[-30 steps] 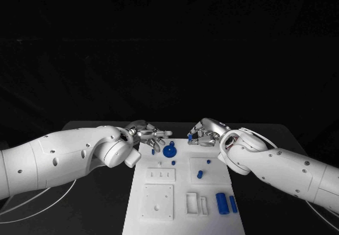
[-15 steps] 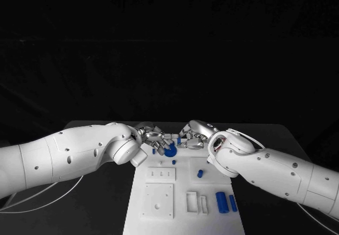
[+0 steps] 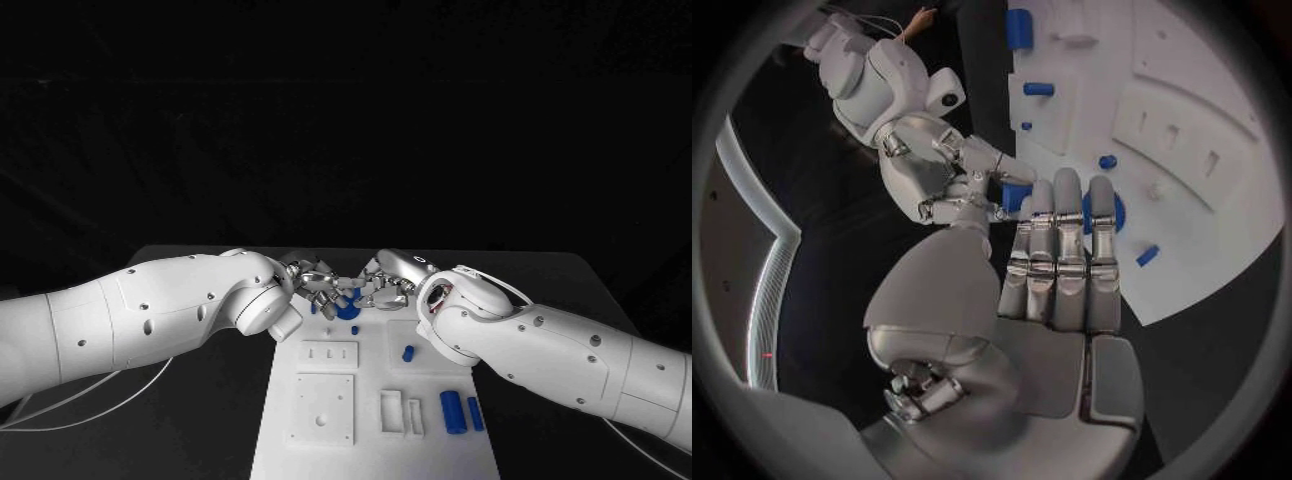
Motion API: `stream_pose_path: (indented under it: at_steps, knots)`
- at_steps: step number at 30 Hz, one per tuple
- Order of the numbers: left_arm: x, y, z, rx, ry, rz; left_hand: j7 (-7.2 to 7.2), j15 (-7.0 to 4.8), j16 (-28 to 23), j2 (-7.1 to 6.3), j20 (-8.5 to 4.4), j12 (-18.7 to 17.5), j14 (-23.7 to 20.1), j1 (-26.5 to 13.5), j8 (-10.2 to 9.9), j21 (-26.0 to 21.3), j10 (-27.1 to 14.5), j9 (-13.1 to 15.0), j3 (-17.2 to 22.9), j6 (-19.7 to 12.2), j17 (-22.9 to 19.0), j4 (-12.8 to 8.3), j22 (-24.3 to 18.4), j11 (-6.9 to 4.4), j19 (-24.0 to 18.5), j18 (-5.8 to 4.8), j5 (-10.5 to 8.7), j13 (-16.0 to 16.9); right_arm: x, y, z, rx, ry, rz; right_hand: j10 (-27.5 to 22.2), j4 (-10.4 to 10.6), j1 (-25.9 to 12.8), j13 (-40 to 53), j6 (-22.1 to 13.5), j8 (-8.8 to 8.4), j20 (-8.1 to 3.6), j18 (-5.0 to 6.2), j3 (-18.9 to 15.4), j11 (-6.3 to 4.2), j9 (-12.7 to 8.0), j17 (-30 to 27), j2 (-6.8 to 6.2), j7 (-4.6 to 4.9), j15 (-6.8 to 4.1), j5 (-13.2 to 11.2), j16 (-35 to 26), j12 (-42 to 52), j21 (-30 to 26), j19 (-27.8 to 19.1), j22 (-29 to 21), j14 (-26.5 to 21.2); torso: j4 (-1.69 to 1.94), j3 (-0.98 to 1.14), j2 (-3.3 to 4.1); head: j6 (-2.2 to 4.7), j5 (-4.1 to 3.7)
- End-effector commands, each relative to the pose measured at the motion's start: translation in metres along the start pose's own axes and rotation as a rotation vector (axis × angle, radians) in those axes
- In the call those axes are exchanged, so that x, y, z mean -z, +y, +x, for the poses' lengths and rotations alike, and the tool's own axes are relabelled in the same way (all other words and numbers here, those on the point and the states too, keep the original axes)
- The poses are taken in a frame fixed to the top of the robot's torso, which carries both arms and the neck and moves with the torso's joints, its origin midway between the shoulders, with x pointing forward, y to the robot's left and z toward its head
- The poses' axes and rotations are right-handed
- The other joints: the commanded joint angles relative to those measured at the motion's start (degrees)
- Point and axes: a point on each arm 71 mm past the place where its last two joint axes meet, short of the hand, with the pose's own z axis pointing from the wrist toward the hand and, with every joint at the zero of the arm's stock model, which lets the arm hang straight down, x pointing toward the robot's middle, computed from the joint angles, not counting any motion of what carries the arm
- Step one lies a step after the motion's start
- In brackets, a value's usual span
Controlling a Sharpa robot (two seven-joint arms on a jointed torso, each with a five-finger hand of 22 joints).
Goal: Assemble the parts on the task board
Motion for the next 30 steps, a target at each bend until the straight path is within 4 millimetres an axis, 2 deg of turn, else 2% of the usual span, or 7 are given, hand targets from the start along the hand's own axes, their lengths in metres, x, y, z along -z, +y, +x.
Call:
stream_pose_path:
  at_steps: [1,4,6,9,19,24,30]
  knots:
    - [0.0,-0.002,0.004,-0.045,0.022,-0.021,-0.11,-0.17,-0.2,0.09,-0.16,0.2,0.1,-0.2,-0.1,-0.3,0.0,3.8,0.0,0.3,0.0,0.3,0.0,-0.23,0.2,-0.96,0.34,0.0,0.0,0.003,0.002,0.013,0.011,-0.007,0.1,0.3,0.3,0.1,1.4,0.16,-0.45,-0.31,0.1,-0.52,0.1,0.0,-0.24,-0.77,-0.43,0.4,-0.3,-0.3,0.3,1.5,5.6,-0.1,0.02,0.0,0.0,-0.08,-0.09]
    - [0.0,-0.002,0.005,-0.051,0.02,-0.026,-0.51,-0.3,0.3,-0.77,-0.31,0.3,0.2,-0.7,0.0,-0.1,0.4,7.8,0.6,0.8,0.3,0.9,0.3,-0.43,0.3,-1.06,0.31,0.0,0.0,0.005,0.002,0.013,0.013,-0.01,0.1,0.3,0.3,0.1,1.4,0.17,-0.45,-0.31,0.1,-0.52,0.1,0.0,-0.25,-0.77,-0.43,0.4,-0.3,-0.3,0.3,1.5,5.6,-0.1,0.04,0.0,0.0,-0.11,-0.13]
    - [0.0,-0.002,0.005,-0.053,0.016,-0.028,-0.6,-0.43,1.0,-1.91,-0.45,0.4,-0.1,-1.3,-0.1,0.2,0.7,13.9,1.9,0.3,0.8,2.0,0.8,-0.54,0.1,-1.13,0.33,0.1,-0.001,0.006,0.003,0.013,0.015,-0.012,0.1,0.3,0.3,0.1,1.4,0.17,-0.45,-0.31,0.1,-0.52,0.1,0.0,-0.25,-0.77,-0.43,0.4,-0.3,-0.3,0.3,1.5,5.6,-0.1,0.03,-0.01,0.0,-0.11,-0.15]
    - [0.0,-0.002,0.005,-0.054,0.01,-0.03,-0.79,-0.41,1.3,-2.64,-0.41,0.5,-0.2,-1.5,0.0,0.3,0.8,16.2,2.2,0.2,0.9,2.5,1.0,-0.59,0.0,-1.14,0.24,0.1,-0.001,0.007,0.003,0.012,0.017,-0.015,0.0,0.3,0.3,0.0,1.4,0.18,-0.45,-0.3,0.1,-0.53,0.1,-0.1,-0.24,-0.77,-0.44,0.6,-0.4,-0.3,0.2,1.5,5.6,-0.1,0.04,-0.01,-0.01,-0.13,-0.23]
    - [0.0,-0.002,0.005,-0.06,0.001,-0.038,-0.84,-0.44,1.5,-2.79,-0.43,0.5,-0.2,-1.5,0.0,0.4,0.8,17.7,2.5,0.0,0.9,3.0,1.2,-0.61,0.0,-1.12,0.29,0.1,0.0,0.01,0.007,0.012,0.032,-0.026,0.1,0.4,0.3,0.1,1.4,0.16,-0.45,-0.31,0.1,-0.55,0.1,0.0,-0.25,-0.77,-0.44,1.1,-0.3,-0.3,0.3,1.6,5.7,0.0,0.01,0.0,0.04,-0.05,-0.26]
    - [-0.001,-0.002,0.005,-0.072,0.002,-0.044,-0.86,-0.42,1.6,-1.96,-0.43,0.5,-0.3,-1.4,0.0,0.4,0.8,18.4,2.0,-0.1,0.9,2.4,1.4,-0.6,-0.1,-1.14,1.36,0.1,0.0,0.012,0.008,0.011,0.039,-0.031,0.1,0.4,0.2,0.1,1.4,0.18,-0.46,-0.3,0.0,-0.55,0.1,-0.1,-0.25,-0.77,-0.44,1.1,-0.4,-0.3,0.3,1.5,5.6,-0.1,0.0,0.01,0.04,-0.05,-0.28]
    - [-0.001,-0.003,0.007,-0.093,0.016,-0.05,-1.04,-0.44,1.6,-0.68,-0.43,0.5,-0.4,0.2,-0.1,0.4,0.7,19.0,1.2,-0.4,0.9,0.7,1.5,-0.67,-0.2,-1.15,7.67,0.1,0.0,0.015,0.009,0.011,0.044,-0.036,0.1,0.4,0.2,0.1,1.4,0.17,-0.46,-0.32,-0.1,-0.56,0.1,0.0,-0.21,-0.78,-0.44,1.2,-0.3,-0.3,0.4,1.6,5.7,0.0,0.01,0.0,0.04,-0.18,-0.38]
